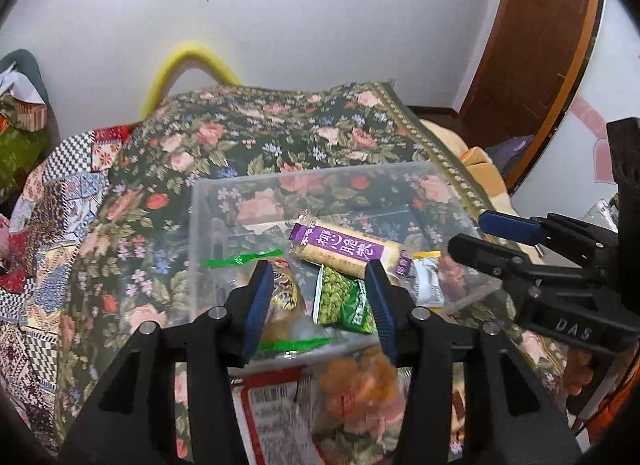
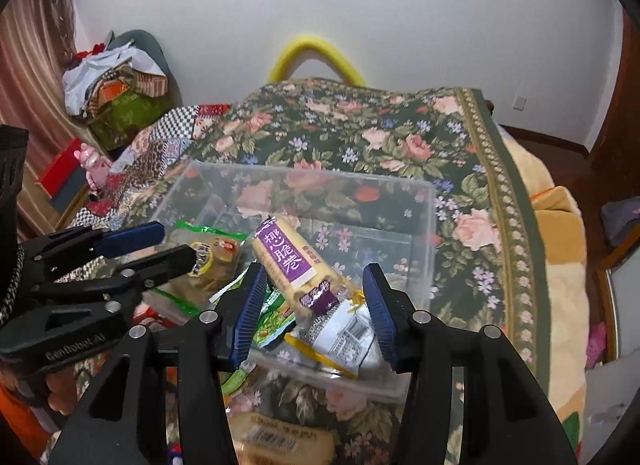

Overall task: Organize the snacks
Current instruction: 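Lower both held snacks into the clear box and release them, then grasp the red snack bag with the left gripper while the right grasps the green jelly cup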

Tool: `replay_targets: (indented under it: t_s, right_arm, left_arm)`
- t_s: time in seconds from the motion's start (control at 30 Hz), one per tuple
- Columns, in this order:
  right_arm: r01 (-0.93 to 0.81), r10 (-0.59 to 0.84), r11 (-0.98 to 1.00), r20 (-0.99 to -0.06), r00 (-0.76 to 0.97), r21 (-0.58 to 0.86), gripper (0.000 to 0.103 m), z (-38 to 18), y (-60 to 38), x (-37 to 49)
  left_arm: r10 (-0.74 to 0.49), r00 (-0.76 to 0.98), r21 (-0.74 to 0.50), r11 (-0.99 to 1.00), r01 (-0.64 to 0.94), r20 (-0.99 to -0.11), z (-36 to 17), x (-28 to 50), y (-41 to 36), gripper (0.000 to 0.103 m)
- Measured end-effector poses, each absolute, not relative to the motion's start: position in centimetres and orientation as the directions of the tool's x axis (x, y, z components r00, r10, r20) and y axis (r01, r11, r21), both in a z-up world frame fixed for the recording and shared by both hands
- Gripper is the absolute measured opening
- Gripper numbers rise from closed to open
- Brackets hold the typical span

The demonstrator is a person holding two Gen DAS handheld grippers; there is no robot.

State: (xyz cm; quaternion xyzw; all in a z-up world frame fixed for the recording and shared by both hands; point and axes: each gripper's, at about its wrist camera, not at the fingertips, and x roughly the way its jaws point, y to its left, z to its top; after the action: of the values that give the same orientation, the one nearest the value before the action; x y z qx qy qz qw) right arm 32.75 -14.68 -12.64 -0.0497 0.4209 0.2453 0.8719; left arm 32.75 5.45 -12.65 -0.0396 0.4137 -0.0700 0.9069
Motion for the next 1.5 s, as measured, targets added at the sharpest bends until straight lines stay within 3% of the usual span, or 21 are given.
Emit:
replay_targets:
  t_s: [0.27, 0.5, 1.0, 1.5]
  right_arm:
    - [-0.465, 0.398, 0.877, -0.723, 0.565, 0.119, 0.048, -10.3, -17.6, 29.1]
    - [-0.456, 0.370, 0.886, -0.722, 0.584, 0.086, 0.054, -10.2, -20.0, 26.0]
    - [-0.384, 0.315, 0.915, -0.816, 0.485, 0.125, 0.060, -16.1, -23.8, 23.6]
    - [-0.406, 0.310, 0.904, -0.864, 0.396, 0.138, 0.060, -21.0, -22.3, 23.6]
  left_arm:
    - [-0.150, 0.659, -0.129, 0.988, 0.081, -0.737, -11.0, 27.8, 7.1, 0.060]
    - [-0.118, 0.628, -0.116, 0.992, 0.045, -0.769, -12.5, 23.9, 8.5, 0.072]
    - [-0.138, 0.474, -0.156, 0.988, 0.000, -0.870, -19.8, 23.5, 8.8, 0.073]
    - [-0.154, 0.427, -0.197, 0.979, -0.058, -0.891, -23.5, 26.6, 9.5, 0.078]
